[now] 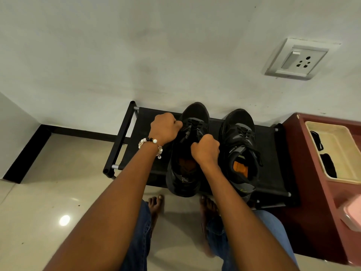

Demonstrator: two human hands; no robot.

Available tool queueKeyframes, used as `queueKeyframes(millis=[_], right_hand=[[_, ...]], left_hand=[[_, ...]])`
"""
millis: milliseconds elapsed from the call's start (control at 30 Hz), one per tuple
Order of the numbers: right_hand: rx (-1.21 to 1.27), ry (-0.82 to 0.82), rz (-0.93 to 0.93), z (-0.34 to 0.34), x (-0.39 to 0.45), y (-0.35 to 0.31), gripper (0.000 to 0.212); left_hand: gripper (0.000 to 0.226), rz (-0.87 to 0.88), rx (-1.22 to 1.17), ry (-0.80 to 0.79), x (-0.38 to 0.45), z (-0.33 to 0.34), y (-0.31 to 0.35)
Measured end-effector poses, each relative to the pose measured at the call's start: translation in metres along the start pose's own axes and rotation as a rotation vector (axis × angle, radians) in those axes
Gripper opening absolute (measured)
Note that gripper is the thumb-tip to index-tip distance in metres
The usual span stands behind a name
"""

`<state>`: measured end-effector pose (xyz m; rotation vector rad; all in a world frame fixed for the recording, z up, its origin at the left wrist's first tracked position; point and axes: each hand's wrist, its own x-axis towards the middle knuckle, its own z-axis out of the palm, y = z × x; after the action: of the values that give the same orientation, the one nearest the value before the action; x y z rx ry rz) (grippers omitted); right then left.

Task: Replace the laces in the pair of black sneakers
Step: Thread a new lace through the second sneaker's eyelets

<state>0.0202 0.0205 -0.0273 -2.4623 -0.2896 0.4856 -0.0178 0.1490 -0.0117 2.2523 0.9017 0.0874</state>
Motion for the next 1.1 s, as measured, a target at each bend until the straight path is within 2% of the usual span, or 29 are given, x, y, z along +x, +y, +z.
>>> queueKeyframes(millis=[133, 267, 333, 467, 500, 633, 767, 833, 967, 1033, 1100], right_hand=[[0.027, -0.019, 0.010, -0.005, -0.001, 0.000, 0.032], [0.118, -0.174, 0.018, -0.018, 0.005, 0.000, 0.028], [0.151, -0.202, -0.034, -0.028, 0.008, -0.002, 0.024], [0.345, 0.022, -0.316, -0.043, 0.000, -0.013, 0.026], [0.404, 0.029, -0.375, -0.043, -0.002, -0.017, 0.026], [0.486, -0.226, -0.419, -0.028, -0.010, -0.029, 0.043], [0.432, -0.308, -0.491, -0.020, -0.015, -0.032, 0.016], [0.412, -0.354, -0.529, -0.026, -0.015, -0.030, 0.017], [0.471, -0.421, -0.574, -0.051, -0.015, -0.025, 0.023], [0.593, -0.396, -0.569, -0.062, -0.013, -0.021, 0.024], [0.737, -0.326, -0.526, -0.069, -0.008, -0.017, 0.022]], left_hand=[[0.023, -0.098, -0.374, 0.006, -0.005, -0.005, 0.001], [0.006, -0.174, -0.774, 0.032, -0.008, -0.032, 0.009], [0.006, -0.185, -0.926, 0.025, -0.010, -0.046, 0.014], [0.013, -0.157, -1.149, -0.022, -0.017, -0.067, 0.030], [0.015, -0.142, -1.197, -0.043, -0.019, -0.070, 0.034], [0.021, -0.105, -1.398, -0.150, -0.023, -0.076, 0.047], [0.025, -0.152, -1.583, -0.203, -0.019, -0.079, 0.045], [0.027, -0.178, -1.689, -0.178, -0.013, -0.078, 0.036], [0.036, -0.225, -1.722, -0.012, 0.005, -0.066, 0.016], [0.045, -0.247, -1.634, 0.058, 0.012, -0.058, 0.004], [0.053, -0.254, -1.441, 0.084, 0.019, -0.048, -0.005]])
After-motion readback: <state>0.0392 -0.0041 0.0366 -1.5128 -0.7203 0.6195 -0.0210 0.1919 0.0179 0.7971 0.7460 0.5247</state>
